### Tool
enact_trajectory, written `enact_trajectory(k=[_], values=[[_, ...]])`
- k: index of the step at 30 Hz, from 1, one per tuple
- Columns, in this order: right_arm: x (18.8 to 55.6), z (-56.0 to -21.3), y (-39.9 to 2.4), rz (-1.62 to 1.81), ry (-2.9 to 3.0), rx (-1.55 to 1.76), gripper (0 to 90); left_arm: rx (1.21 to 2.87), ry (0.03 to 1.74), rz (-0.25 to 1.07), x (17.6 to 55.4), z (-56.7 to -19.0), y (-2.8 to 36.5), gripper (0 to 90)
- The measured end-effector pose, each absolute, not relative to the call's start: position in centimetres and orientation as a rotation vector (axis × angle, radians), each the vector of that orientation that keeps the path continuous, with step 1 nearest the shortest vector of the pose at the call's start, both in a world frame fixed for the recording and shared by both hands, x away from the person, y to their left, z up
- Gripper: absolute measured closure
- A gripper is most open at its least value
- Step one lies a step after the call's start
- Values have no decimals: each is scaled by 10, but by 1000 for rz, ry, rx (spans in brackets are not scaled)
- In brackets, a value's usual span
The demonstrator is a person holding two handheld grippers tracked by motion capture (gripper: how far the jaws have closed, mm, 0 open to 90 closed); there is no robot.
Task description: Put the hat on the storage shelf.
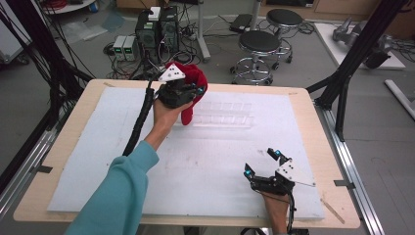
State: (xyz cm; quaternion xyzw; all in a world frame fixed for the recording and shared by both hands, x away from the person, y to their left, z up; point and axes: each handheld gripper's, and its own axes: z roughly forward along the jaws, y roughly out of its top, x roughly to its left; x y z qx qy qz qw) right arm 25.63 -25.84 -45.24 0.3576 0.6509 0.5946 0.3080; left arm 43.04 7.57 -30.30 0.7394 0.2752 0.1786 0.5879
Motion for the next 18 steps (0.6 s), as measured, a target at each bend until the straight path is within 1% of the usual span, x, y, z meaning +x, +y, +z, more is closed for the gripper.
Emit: enact_trajectory(k=[6,18], values=[[256,-452,-258,1572,1720,951,14,1729,644,367,430,-307,71,871],[256,-452,-258,1570,1719,952,14,1748,664,335,428,-303,74,860]])
